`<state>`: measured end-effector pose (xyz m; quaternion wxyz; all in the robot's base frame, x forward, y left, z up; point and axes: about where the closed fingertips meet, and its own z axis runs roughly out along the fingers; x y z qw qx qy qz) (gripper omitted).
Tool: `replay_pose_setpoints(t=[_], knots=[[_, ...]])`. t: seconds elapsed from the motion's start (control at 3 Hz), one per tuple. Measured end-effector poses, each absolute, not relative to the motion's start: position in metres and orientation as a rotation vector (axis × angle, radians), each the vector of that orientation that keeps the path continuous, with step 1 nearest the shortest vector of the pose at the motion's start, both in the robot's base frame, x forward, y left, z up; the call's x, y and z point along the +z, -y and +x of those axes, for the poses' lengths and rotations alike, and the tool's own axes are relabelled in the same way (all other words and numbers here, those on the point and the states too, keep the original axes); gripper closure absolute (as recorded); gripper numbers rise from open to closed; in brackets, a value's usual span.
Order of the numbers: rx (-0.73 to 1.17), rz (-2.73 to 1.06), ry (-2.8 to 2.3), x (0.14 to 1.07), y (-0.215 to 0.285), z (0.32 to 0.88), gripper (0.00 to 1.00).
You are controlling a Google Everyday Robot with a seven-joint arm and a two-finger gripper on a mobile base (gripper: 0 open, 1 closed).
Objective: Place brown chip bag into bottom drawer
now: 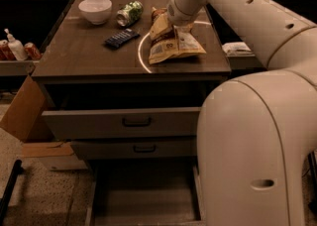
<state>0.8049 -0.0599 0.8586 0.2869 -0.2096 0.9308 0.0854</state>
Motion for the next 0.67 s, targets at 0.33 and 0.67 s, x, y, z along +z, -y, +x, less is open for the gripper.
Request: replay_pose_setpoints(t=[0.33, 0.67], knots=[[0.224, -0.558, -2.51, 0.8492, 0.0557, 0.8075, 0.49], [0.22, -0.56, -2.513, 0.8488, 0.055, 0.8079, 0.72]])
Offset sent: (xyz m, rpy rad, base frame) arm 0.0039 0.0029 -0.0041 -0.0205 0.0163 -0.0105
